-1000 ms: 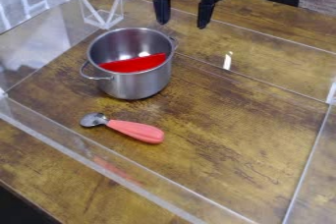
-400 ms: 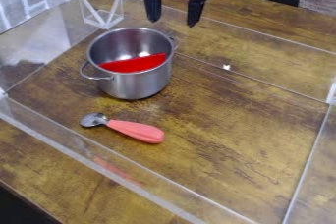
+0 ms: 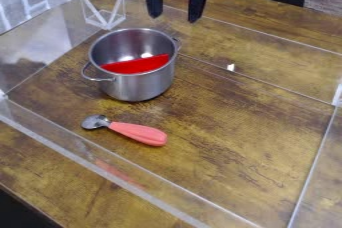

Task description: Put the red object in the silver pot

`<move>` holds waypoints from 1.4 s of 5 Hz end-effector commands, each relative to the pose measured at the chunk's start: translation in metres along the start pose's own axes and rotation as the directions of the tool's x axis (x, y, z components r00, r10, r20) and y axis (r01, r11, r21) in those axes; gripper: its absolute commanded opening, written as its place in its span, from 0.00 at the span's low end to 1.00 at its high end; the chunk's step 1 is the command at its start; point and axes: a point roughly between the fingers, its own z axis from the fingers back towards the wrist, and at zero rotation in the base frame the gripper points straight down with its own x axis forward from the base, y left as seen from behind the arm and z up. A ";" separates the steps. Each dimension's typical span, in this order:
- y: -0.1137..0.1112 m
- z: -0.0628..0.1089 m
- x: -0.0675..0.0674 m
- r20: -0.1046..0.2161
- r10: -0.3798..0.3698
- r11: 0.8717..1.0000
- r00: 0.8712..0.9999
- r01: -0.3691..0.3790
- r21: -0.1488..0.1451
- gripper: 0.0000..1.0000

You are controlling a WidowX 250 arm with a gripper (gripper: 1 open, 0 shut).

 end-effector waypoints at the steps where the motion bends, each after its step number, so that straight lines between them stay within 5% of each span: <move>1: -0.020 0.033 -0.014 0.081 -0.076 0.997 0.994 0.076 -0.001 1.00; 4: -0.023 0.057 -0.047 0.106 -0.117 0.992 0.987 0.120 -0.024 1.00; 6: -0.008 0.055 -0.054 0.116 0.005 1.000 0.993 -0.002 -0.030 1.00; 7: -0.009 0.043 -0.056 0.071 -0.064 0.998 0.995 0.065 -0.011 1.00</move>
